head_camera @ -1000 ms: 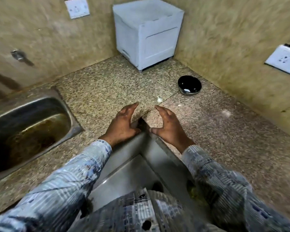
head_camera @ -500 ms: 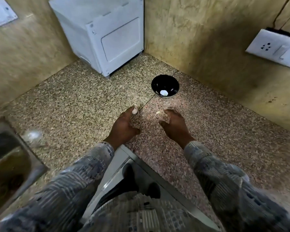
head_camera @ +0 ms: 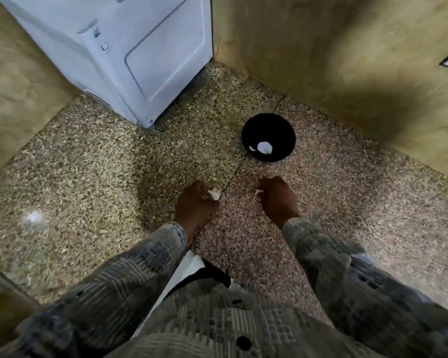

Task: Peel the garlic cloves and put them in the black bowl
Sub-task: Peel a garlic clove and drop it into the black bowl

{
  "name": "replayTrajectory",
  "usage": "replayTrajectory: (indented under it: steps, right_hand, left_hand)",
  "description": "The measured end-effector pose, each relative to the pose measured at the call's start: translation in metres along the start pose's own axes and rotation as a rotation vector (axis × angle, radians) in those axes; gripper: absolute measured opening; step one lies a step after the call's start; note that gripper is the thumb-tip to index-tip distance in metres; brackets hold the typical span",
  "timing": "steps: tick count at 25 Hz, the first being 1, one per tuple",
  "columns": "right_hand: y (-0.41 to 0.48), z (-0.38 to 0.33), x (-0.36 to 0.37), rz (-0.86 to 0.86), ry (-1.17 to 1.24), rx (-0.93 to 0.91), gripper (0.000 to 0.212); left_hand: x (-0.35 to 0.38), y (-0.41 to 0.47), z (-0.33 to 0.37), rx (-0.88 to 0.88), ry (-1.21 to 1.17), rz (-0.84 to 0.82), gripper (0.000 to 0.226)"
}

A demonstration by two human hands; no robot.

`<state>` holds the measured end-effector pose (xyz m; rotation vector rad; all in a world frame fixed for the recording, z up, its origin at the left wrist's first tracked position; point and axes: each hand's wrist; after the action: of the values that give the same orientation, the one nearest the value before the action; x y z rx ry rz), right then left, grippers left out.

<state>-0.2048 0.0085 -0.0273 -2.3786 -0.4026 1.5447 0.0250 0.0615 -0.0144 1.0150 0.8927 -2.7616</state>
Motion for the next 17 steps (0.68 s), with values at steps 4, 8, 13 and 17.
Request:
replayTrajectory:
  steps: [4,8,13,17]
  right_hand:
    - [-0.011,0.006,-0.002,0.046,0.286,0.129,0.006]
    - [-0.025,-0.003,-0.008,0.096,0.786,0.374,0.009]
    - [-0.013,-0.036,-0.039,0.167,1.272,0.446,0.027]
    - [0.012,-0.052,-0.069,0.245,1.484,0.353,0.012]
  left_hand:
    - [0.001,0.016,0.004,0.081,0.012,-0.007,0.033]
    - [0.005,0.023,-0.002,0.11,-0.014,-0.086,0.032]
    - [0.015,0.026,0.001,0.092,-0.048,-0.176,0.033]
    - [0.021,0.026,0.003,0.138,-0.101,-0.223,0.035]
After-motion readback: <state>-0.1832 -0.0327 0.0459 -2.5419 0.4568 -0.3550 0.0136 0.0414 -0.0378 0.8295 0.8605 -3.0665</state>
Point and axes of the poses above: each hand's wrist, its own y-axis towards the middle knuckle, its own x-axis out of the palm, z = x × y, and after that the axes turned 1 degree about -z, right-handed
